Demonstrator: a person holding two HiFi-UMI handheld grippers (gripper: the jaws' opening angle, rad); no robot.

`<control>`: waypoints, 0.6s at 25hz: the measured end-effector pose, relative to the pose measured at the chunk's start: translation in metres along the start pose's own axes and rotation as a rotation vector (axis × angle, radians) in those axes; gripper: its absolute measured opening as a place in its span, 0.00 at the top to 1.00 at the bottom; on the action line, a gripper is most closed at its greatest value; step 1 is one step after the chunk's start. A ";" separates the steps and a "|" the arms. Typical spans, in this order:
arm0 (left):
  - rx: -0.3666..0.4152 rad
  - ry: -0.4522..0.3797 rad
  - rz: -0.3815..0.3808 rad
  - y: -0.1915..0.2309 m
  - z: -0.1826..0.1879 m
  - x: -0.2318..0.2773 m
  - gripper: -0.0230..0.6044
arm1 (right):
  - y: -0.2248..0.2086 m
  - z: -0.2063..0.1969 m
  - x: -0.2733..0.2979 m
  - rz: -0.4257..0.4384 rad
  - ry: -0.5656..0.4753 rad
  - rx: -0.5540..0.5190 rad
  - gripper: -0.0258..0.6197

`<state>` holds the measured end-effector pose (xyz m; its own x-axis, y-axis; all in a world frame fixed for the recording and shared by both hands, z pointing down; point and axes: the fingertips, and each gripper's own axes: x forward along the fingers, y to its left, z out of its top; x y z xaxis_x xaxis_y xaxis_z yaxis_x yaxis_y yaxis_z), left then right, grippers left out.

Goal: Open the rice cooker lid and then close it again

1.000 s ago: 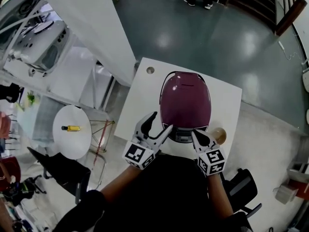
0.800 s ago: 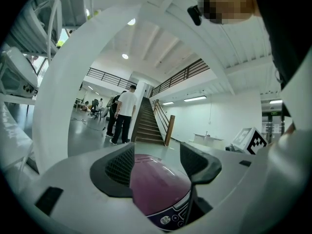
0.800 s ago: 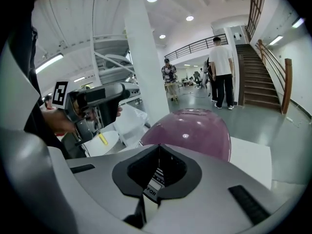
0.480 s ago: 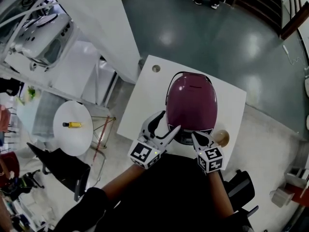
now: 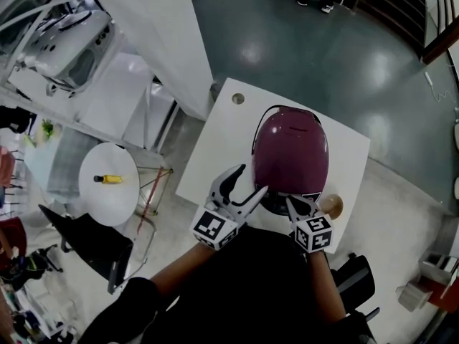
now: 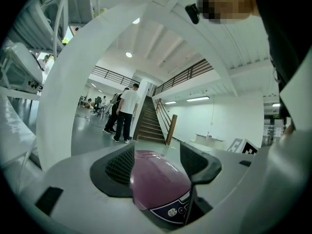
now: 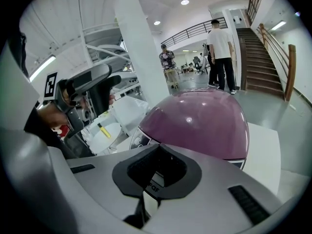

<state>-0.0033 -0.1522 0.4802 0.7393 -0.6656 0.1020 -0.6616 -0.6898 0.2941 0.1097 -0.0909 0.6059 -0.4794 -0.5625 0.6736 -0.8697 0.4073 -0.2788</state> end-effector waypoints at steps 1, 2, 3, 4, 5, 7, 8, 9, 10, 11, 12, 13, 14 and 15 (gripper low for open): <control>-0.001 0.003 0.005 0.002 0.000 -0.001 0.53 | 0.001 -0.001 0.000 -0.001 0.005 0.001 0.96; -0.004 0.007 0.008 0.003 0.001 -0.001 0.53 | 0.001 -0.001 0.001 -0.004 0.010 0.001 0.96; -0.007 0.007 0.009 0.003 0.001 -0.001 0.53 | 0.001 -0.001 0.001 -0.010 0.013 -0.002 0.96; -0.010 0.006 0.007 0.003 0.001 -0.001 0.53 | 0.000 -0.001 0.000 -0.019 0.012 -0.008 0.96; -0.014 0.004 0.004 0.003 0.001 -0.001 0.53 | 0.000 0.000 0.000 -0.028 0.009 -0.015 0.96; -0.009 -0.004 -0.003 0.004 0.001 -0.001 0.53 | -0.001 0.003 -0.001 -0.042 0.003 -0.038 0.96; -0.005 -0.005 -0.004 0.004 0.002 -0.002 0.53 | -0.001 0.004 -0.001 -0.046 0.007 -0.055 0.96; -0.004 -0.003 -0.002 0.005 0.002 -0.002 0.53 | -0.001 0.004 0.000 -0.049 0.014 -0.074 0.96; -0.005 0.001 0.001 0.006 0.002 -0.003 0.53 | -0.001 0.005 0.001 -0.051 0.023 -0.091 0.96; -0.006 0.004 0.004 0.007 0.002 -0.003 0.53 | -0.001 0.005 0.001 -0.052 0.032 -0.103 0.96; -0.009 0.007 0.005 0.008 0.001 -0.002 0.53 | -0.001 0.005 0.002 -0.054 0.037 -0.111 0.96; -0.012 0.008 0.004 0.008 0.001 -0.002 0.53 | -0.001 0.005 0.002 -0.056 0.039 -0.117 0.96; -0.016 0.009 0.003 0.007 0.001 -0.002 0.53 | -0.001 0.005 0.002 -0.060 0.040 -0.122 0.96; -0.019 0.009 0.001 0.007 0.001 -0.002 0.53 | -0.001 0.005 0.002 -0.064 0.041 -0.127 0.96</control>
<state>-0.0095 -0.1560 0.4811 0.7396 -0.6638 0.1108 -0.6601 -0.6834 0.3119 0.1090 -0.0957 0.6044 -0.4158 -0.5615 0.7154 -0.8752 0.4608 -0.1470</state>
